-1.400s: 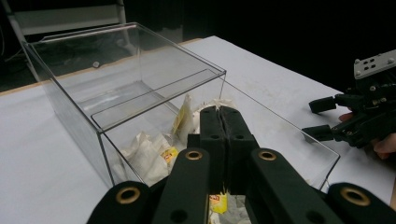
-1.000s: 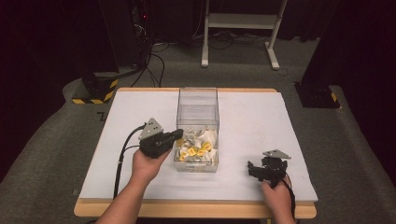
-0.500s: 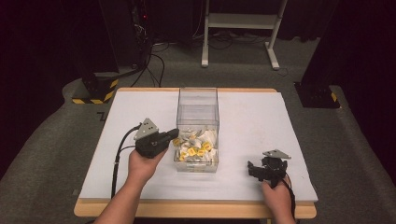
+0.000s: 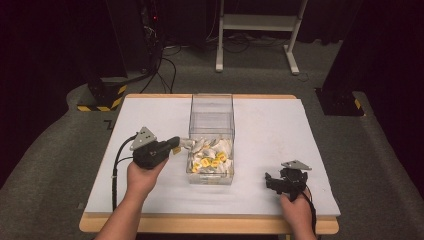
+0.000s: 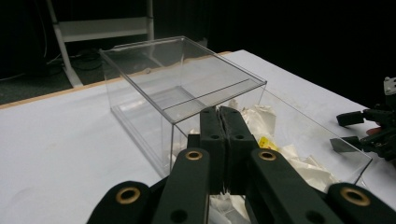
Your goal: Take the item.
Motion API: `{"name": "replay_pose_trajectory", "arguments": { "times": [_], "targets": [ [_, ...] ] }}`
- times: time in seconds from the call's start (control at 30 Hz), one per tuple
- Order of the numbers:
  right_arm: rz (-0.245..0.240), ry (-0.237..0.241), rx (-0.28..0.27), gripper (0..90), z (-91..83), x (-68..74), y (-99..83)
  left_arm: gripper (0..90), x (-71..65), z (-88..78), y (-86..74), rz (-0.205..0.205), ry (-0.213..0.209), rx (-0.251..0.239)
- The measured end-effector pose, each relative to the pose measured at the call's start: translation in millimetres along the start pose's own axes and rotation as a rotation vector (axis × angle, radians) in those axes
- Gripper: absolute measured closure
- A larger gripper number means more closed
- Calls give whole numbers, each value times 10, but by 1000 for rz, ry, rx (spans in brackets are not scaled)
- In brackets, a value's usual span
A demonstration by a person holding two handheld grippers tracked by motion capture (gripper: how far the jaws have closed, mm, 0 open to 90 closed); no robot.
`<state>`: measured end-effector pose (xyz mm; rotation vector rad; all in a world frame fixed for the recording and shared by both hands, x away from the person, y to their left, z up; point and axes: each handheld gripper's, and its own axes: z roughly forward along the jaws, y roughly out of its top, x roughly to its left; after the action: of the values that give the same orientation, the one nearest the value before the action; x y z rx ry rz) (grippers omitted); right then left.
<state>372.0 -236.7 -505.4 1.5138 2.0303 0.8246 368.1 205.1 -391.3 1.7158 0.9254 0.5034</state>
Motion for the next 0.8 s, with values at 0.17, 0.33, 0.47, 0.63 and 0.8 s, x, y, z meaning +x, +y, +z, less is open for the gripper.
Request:
{"name": "replay_pose_trajectory", "arguments": {
  "times": [0.17, 0.33, 0.47, 0.63, 0.8],
  "targets": [
    [0, 0, 0, 89, 0, 0, 0, 887, 84, -69, -15, -8, 21, -3],
    [0, 0, 0, 89, 0, 0, 0, 887, 163, -138, -30, -2, 46, 2],
    [0, 0, 0, 89, 0, 0, 0, 888, 224, -192, -42, -5, 64, 2],
    [0, 0, 0, 88, 0, 0, 0, 887, 294, -256, -58, -15, 83, -2],
    [0, 0, 0, 89, 0, 0, 0, 887, 361, -311, -72, -20, 99, -4]
  ]
}}
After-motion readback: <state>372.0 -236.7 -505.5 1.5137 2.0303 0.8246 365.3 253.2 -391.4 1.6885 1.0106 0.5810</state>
